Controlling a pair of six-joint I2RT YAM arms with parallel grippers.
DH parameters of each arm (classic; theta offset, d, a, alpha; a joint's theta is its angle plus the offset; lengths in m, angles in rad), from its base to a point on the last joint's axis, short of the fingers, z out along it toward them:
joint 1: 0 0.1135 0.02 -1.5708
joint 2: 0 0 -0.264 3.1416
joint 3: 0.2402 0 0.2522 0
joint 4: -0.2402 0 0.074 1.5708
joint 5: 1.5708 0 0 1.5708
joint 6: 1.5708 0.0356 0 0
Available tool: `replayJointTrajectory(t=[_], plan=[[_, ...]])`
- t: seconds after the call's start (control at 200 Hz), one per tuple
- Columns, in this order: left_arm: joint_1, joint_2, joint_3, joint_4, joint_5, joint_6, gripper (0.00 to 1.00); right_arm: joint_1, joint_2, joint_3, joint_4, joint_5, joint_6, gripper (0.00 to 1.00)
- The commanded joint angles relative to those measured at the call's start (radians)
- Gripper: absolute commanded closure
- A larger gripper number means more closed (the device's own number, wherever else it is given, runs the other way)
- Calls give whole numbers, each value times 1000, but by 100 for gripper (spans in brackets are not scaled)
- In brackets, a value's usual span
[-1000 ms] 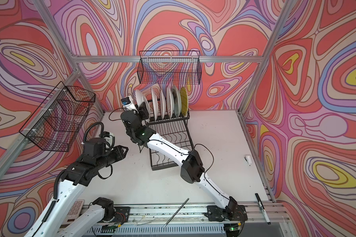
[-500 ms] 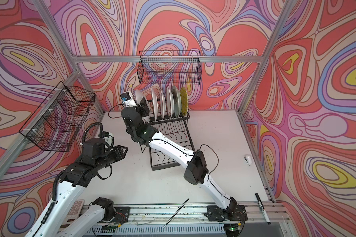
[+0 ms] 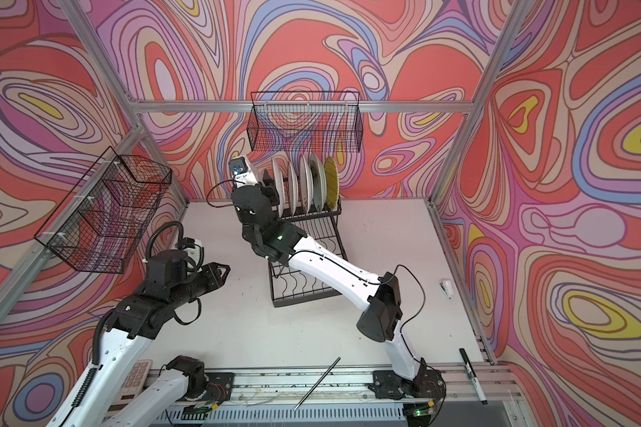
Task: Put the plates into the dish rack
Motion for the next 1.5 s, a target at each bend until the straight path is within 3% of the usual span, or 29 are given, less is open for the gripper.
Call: replayJointTrajectory(t=[0.0, 0.341, 0.526, 0.896, 1.197, 1.302, 1.407, 1.442, 1.492], plan=[[-5, -10, -12, 18, 15, -19, 63, 5, -99, -81, 7, -51, 49, 44], [-5, 35, -51, 87, 23, -37, 62, -2, -381, -432, 6, -64, 123, 44], [-4, 53, -55, 130, 62, -28, 59, -63, -509, -591, -23, -90, 212, 44], [-5, 57, -98, 212, 70, -24, 51, -190, -680, -831, -183, -151, 408, 42], [-5, 56, -104, 250, 116, 17, 47, -263, -756, -962, -302, -206, 495, 36], [-5, 47, -113, 258, 120, 25, 41, -272, -760, -985, -346, -214, 512, 35], [-6, 43, -115, 254, 115, 27, 30, -286, -778, -1016, -359, -206, 533, 22], [-6, 45, -114, 253, 115, 28, 16, -292, -785, -1023, -358, -206, 538, 20], [-6, 49, -111, 249, 115, 30, 12, -298, -797, -1033, -350, -206, 541, 18]])
